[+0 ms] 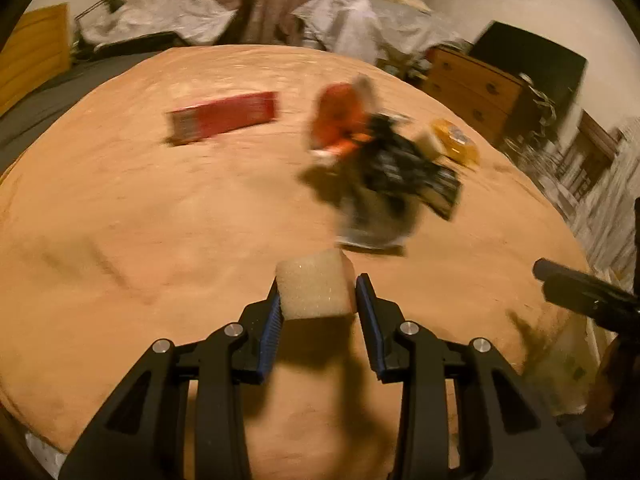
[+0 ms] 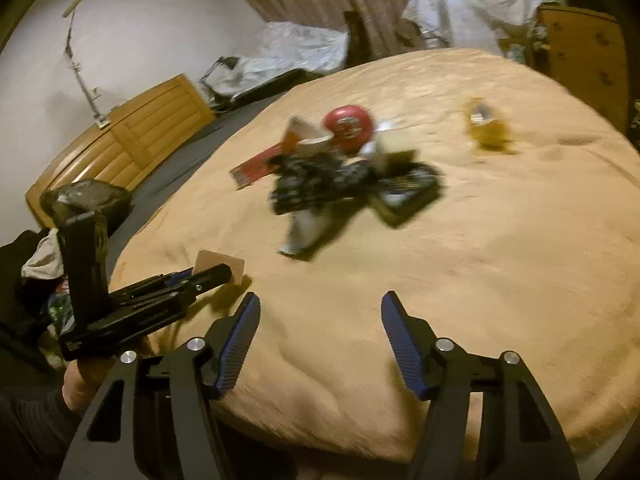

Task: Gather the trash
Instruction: 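Grasp the sponge cube with the left tool while the right tool reaches the dark cloth, then grasp the orange-printed paper cup with the right tool while the left tool holds the sponge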

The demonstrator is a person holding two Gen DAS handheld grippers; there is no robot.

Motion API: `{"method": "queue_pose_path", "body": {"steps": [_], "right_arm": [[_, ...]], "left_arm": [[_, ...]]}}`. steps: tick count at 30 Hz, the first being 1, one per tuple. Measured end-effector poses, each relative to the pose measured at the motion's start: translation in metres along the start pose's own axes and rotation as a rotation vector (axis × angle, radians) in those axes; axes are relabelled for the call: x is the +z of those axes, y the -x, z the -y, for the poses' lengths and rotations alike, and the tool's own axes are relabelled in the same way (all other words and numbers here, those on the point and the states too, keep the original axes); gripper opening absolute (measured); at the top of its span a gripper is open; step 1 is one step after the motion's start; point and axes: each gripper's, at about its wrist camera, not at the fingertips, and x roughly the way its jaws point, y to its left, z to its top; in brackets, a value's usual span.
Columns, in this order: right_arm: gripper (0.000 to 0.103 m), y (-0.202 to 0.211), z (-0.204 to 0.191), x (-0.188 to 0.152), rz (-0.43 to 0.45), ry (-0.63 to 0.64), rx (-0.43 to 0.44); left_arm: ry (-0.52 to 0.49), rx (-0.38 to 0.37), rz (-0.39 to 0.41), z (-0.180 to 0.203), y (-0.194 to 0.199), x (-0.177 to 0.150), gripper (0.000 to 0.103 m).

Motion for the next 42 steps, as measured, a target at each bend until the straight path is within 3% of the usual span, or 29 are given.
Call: {"method": "queue_pose_path", "body": {"steps": [4,10,12,15,22,26,28,29,32,34,39,42], "right_arm": [[0.063,-0.038,-0.017,0.016,-0.017,-0.013,0.045],[0.062,-0.101,-0.029,0.049,-0.033,-0.018,-0.008],[0.057,-0.121,-0.029,0.058,-0.043,-0.023,-0.03],[0.029,-0.138,-0.024,0.062,-0.069,-0.014,-0.07],[0.024,-0.095,-0.012,0.034,-0.128,0.011,0.008],[0.024,-0.058,0.027,0.021,-0.084,-0.144,0.022],[0.024,-0.044,0.06,0.016,-0.017,-0.342,0.103],[0.024,-0.044,0.068,0.014,-0.015,-0.381,0.109],[0.035,-0.045,0.061,0.013,-0.059,-0.231,-0.071],[0.037,-0.036,0.049,0.018,-0.029,-0.139,-0.16],[0.042,-0.01,0.025,0.025,0.075,-0.059,-0.198],[0.042,0.012,0.004,0.019,0.151,-0.014,-0.187]], "left_arm": [[0.053,0.029,0.012,-0.032,0.007,0.007,0.034],[0.073,0.018,-0.025,-0.041,-0.004,0.001,0.035],[0.078,0.015,-0.031,-0.04,-0.007,0.0,0.035],[0.075,0.023,-0.035,-0.039,-0.014,0.001,0.038],[-0.01,0.028,-0.039,-0.035,-0.024,0.001,0.056],[-0.055,0.044,-0.038,-0.022,-0.036,0.006,0.066],[-0.057,0.048,-0.037,-0.019,-0.039,0.009,0.068],[-0.053,0.048,-0.036,-0.017,-0.041,0.01,0.068],[-0.054,0.05,-0.037,-0.017,-0.041,0.009,0.069],[-0.063,0.048,-0.039,-0.018,-0.042,0.008,0.069],[-0.081,0.047,-0.031,-0.016,-0.039,0.003,0.069],[-0.061,0.052,-0.023,-0.021,-0.035,0.002,0.054]]}}
